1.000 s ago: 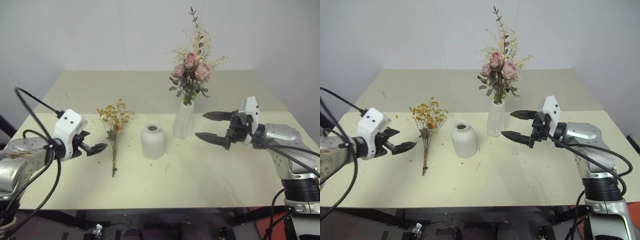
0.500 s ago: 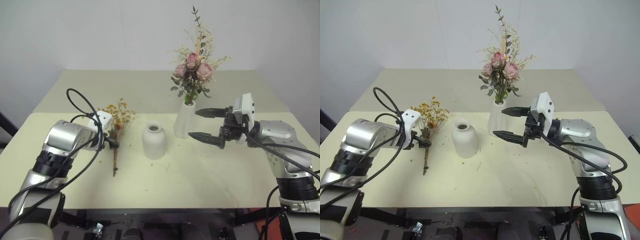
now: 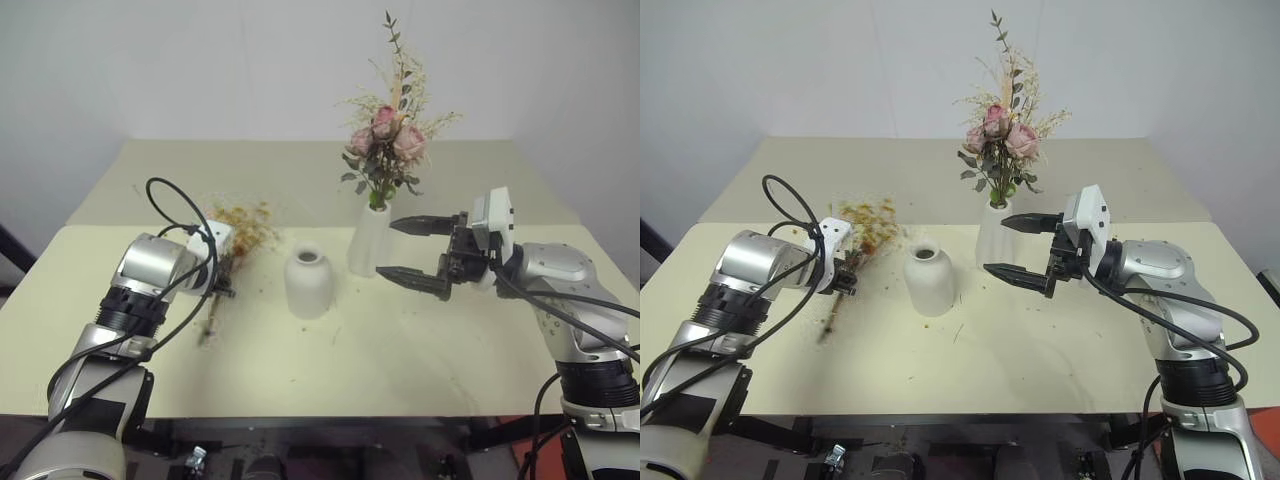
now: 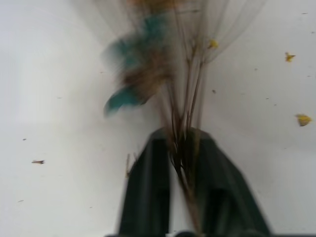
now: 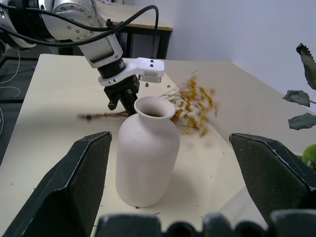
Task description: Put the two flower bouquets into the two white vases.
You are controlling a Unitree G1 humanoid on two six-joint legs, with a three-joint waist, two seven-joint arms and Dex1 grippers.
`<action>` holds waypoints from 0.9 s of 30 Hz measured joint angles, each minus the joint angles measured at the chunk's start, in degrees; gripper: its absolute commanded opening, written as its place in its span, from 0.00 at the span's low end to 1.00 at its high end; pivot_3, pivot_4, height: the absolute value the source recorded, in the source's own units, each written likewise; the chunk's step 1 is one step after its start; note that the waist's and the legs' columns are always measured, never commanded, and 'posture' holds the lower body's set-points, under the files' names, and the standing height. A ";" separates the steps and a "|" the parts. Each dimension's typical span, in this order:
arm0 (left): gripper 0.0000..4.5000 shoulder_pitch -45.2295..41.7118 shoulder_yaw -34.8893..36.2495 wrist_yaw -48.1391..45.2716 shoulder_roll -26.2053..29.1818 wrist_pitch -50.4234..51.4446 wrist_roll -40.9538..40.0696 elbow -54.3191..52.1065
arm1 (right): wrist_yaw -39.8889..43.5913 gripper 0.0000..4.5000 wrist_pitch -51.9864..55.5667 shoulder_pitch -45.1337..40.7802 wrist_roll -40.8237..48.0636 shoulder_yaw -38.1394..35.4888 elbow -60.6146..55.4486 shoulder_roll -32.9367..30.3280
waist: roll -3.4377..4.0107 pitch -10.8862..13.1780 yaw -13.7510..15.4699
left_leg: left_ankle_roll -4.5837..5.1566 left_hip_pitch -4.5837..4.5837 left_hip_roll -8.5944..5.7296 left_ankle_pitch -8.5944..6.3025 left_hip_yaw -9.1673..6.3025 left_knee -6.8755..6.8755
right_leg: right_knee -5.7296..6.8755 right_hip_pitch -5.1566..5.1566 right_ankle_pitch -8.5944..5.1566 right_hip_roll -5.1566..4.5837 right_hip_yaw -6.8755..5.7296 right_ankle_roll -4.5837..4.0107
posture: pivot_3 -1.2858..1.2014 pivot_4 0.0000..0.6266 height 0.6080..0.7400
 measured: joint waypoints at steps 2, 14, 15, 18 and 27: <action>0.00 0.01 1.20 0.17 0.87 -0.16 0.23 -0.98 | 0.00 1.00 0.00 0.00 0.07 0.00 0.06 -0.01 | -0.01 0.00 0.02 | 0.00 -0.02 0.00 0.00 0.00 0.00 | -0.01 -0.01 0.00 0.00 0.00 0.00 | 0.52 0.24 1.00; 0.00 -3.81 28.12 -2.80 1.56 -11.06 -8.71 -15.17 | -0.46 1.00 0.03 -0.95 0.09 0.11 1.78 0.34 | -0.01 0.01 0.48 | -0.02 -0.01 -0.01 0.01 -0.01 0.06 | -0.02 0.05 0.05 -0.05 -0.05 -0.05 | 0.52 0.24 1.00; 0.00 -4.91 29.92 -2.91 0.42 -11.29 -10.21 -16.25 | -0.51 1.00 0.03 -1.16 0.09 0.13 1.85 0.57 | -0.01 0.01 0.47 | -0.02 0.00 -0.02 0.01 -0.01 0.06 | -0.02 0.06 0.05 -0.06 -0.04 -0.03 | 0.52 0.24 1.00; 0.00 -5.34 32.82 -5.32 -3.53 -15.77 -14.94 -19.59 | -0.50 1.00 0.03 -1.80 0.11 0.17 1.95 1.10 | -0.01 0.00 0.33 | -0.03 -0.01 -0.02 0.02 0.00 0.06 | -0.04 0.06 0.16 -0.06 -0.04 -0.18 | 0.52 0.24 1.00; 0.00 -4.00 34.41 -15.95 -10.82 -28.76 -26.68 -21.61 | -0.44 1.00 0.03 -1.92 0.10 0.23 2.41 1.18 | -0.01 0.00 -0.04 | -0.03 0.02 -0.02 0.02 0.01 0.06 | -0.02 0.07 0.26 -0.04 -0.02 -0.33 | 0.52 0.24 1.00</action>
